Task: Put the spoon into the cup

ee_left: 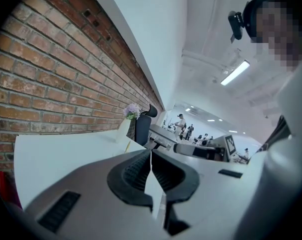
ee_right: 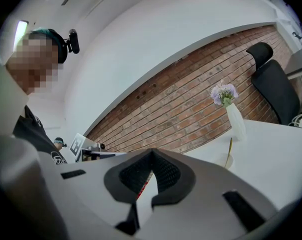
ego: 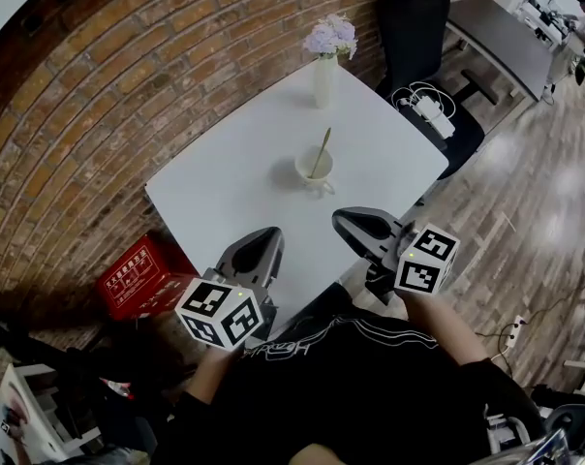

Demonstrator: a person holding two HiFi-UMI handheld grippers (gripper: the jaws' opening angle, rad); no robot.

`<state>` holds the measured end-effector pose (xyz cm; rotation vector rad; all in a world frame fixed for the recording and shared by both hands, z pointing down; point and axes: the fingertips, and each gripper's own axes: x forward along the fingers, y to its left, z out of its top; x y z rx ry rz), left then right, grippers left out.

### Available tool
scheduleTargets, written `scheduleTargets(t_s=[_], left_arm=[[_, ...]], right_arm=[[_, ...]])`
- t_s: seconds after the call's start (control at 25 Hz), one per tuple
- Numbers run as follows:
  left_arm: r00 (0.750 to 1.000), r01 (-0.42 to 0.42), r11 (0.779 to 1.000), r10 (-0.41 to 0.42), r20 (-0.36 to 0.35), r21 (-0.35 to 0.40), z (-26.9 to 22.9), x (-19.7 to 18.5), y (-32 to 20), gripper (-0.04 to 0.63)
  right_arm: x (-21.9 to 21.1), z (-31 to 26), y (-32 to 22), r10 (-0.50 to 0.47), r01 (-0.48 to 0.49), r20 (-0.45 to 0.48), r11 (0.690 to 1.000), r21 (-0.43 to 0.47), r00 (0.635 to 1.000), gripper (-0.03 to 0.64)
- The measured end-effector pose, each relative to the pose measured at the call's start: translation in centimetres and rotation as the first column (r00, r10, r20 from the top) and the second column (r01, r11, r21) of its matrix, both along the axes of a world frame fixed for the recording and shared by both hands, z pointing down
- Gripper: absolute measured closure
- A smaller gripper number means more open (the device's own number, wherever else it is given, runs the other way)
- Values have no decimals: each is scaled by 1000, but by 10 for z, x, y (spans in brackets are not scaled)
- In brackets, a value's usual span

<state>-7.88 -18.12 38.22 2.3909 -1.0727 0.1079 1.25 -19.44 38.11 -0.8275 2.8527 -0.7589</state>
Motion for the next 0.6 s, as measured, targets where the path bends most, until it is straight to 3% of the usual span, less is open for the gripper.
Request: scheduleTargets(t_s=[0.6], left_arm=[[1000,-12,1000,12,16,-4,-2,-1,3,588]], right_arm=[[-10,-5,6,-21,21,-9,1000,13,1000,620]])
